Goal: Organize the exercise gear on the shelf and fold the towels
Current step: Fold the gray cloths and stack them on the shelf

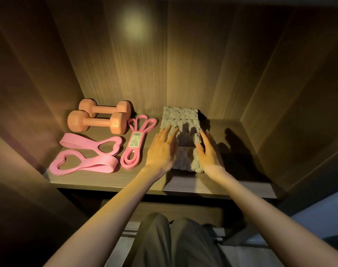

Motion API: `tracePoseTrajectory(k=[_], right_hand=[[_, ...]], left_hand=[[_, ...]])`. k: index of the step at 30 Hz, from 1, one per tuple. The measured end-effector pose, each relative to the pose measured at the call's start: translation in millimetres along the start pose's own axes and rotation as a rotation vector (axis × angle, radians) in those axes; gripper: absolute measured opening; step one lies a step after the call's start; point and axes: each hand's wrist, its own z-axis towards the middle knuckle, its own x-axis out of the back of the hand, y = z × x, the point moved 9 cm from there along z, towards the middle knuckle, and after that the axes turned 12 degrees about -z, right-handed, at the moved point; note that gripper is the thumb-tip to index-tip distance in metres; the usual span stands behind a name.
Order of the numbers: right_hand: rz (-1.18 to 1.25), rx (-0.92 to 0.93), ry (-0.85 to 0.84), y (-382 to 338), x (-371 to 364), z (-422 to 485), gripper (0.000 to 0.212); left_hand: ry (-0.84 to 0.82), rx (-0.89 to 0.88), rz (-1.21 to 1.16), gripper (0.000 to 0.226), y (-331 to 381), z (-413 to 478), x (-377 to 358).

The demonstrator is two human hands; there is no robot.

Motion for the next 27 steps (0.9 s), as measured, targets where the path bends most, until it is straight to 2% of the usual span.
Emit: tracePoseTrajectory(k=[3,6,9,14,18,27], right_hand=[[0.12,-0.007,-0.034,-5.5,-11.0,23.2,0.052],[0.034,-0.013,-0.037,-0.1,-16.8,46.1,0.053],[0.002,-0.054,-0.067,5.1,-33.0,61.8,0.052],[-0.028,-0.077,-0.009,15.3,-50.4,64.4,0.051],[-0.104,-0.05,-0.038,9.0,-60.8,66.8,0.051],[0.029,0.003,-0.042,6.2,-60.5,69.9,0.06]], left_hand=[[-0.045,0.056,0.054,0.051,-5.9,25.9,-17.0],[-0.094,0.126,0.018,0.052,-18.4,37.6,-35.2],[-0.148,0.151,0.084,0.053,-30.1,40.9,-51.2],[-0.116,0.148,0.121,0.053,-43.8,39.0,-54.6],[-0.097,0.153,0.15,0.053,-52.9,40.8,-48.5],[-0.105,0.138,0.15,0.053,-54.4,39.4,-42.3]])
